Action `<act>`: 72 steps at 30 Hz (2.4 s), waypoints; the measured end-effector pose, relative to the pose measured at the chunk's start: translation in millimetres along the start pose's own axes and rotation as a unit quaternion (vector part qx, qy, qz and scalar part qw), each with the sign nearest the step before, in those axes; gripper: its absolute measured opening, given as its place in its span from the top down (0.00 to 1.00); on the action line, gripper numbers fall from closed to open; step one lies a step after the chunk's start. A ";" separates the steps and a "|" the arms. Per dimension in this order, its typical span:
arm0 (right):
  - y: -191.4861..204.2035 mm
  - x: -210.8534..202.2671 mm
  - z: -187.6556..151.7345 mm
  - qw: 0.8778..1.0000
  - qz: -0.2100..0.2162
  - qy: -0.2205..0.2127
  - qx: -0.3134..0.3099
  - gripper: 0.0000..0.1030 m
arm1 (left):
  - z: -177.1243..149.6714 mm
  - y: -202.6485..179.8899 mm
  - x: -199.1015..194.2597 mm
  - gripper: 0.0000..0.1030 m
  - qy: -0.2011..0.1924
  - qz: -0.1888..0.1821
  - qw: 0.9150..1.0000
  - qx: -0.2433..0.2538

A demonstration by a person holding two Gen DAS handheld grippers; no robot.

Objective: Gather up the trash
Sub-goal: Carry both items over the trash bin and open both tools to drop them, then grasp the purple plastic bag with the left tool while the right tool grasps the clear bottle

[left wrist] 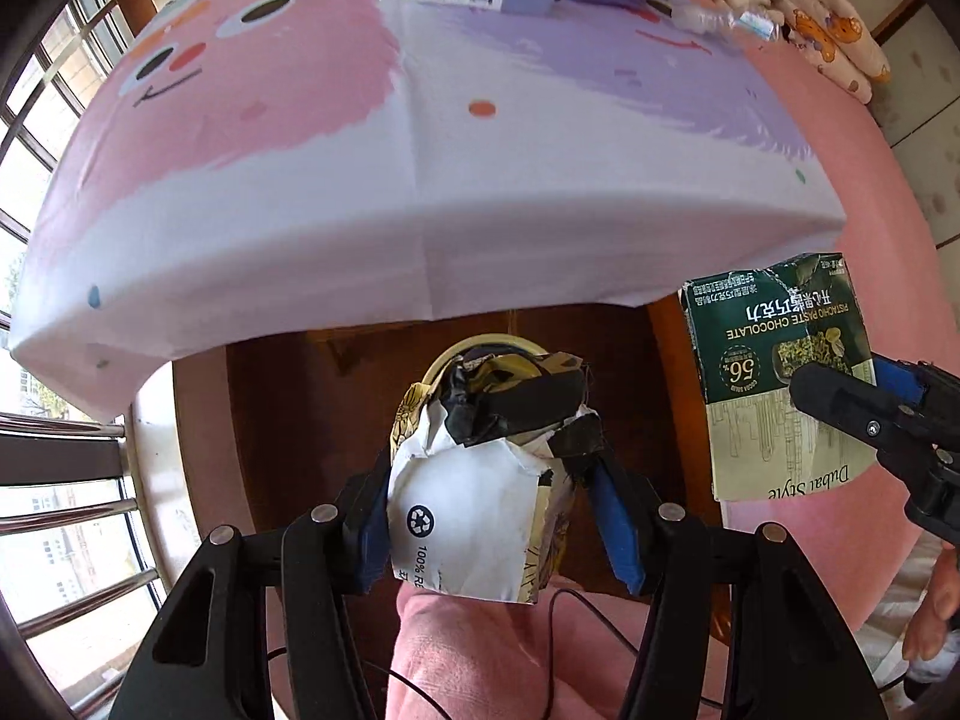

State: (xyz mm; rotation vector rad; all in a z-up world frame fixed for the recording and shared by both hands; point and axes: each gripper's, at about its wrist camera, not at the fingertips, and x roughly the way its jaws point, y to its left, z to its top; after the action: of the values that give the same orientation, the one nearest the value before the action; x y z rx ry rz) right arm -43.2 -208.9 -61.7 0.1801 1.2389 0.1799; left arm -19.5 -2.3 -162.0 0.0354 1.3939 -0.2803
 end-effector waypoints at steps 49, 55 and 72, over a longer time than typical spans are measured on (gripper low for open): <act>-26.5 235.9 -74.6 0.983 -0.055 0.137 0.108 0.25 | -26.9 63.0 47.5 0.13 -0.027 0.012 1.000 0.002; -5.2 149.7 -48.2 0.988 -0.059 0.099 0.100 0.25 | -4.4 54.6 -41.8 0.13 -0.069 0.002 0.997 0.023; 51.1 -80.6 62.8 0.988 -0.073 -0.102 0.090 0.25 | 102.5 -0.4 -220.5 0.13 -0.198 0.005 0.976 0.094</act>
State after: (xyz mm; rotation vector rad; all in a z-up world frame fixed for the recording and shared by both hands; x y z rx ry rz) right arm -11.0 -180.4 44.1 0.2568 1.0581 -0.0779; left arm 46.6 16.3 71.3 0.1359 0.9669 -0.3874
